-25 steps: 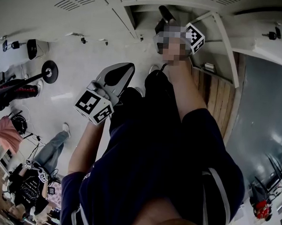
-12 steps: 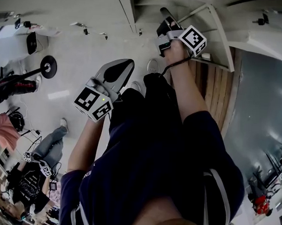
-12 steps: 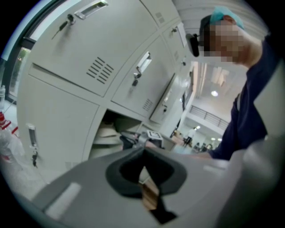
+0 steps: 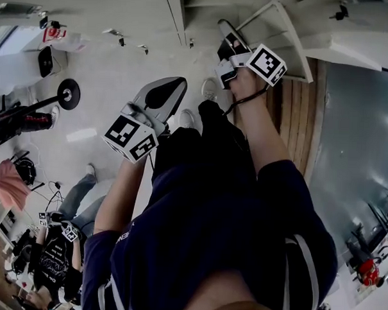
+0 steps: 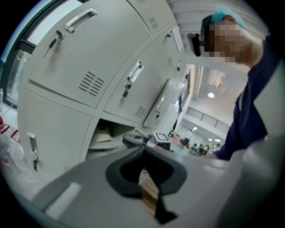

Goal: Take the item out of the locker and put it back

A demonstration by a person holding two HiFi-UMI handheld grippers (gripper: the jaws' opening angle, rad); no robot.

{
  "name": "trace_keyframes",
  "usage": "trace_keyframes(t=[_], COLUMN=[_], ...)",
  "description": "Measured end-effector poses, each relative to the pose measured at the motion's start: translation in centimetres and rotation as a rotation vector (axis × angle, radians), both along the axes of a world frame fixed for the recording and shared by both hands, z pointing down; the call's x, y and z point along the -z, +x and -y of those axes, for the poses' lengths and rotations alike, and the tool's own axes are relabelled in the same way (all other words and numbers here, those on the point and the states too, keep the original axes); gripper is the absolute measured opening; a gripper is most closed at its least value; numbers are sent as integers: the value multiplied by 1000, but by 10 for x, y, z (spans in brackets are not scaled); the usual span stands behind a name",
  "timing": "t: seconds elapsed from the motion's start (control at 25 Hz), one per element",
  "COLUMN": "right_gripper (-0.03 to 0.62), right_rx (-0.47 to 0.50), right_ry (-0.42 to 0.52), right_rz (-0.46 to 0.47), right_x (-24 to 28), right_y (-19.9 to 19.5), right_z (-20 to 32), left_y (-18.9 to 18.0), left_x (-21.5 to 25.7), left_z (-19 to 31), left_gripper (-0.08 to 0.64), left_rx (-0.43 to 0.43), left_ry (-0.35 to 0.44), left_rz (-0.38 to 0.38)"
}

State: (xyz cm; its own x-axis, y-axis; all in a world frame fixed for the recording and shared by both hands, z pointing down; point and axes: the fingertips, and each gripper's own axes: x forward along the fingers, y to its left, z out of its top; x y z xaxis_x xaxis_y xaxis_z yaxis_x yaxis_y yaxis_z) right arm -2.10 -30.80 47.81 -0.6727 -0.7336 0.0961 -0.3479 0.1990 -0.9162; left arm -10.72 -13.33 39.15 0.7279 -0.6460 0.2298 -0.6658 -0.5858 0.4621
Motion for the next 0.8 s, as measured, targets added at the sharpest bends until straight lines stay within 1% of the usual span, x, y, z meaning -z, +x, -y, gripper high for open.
trace_keyframes(t=[0.32, 0.8], right_gripper=[84, 66], right_rx=[44, 76], right_ry=[77, 156], right_rz=[-98, -192], right_x=[42, 86], right_y=[-5, -16], right_z=[-53, -118], left_y=[-9, -24], left_x=[27, 57], left_z=[-23, -67], left_gripper=[3, 3], left_rx=[-26, -65], left_ry=[45, 73], left_rz=[-18, -30])
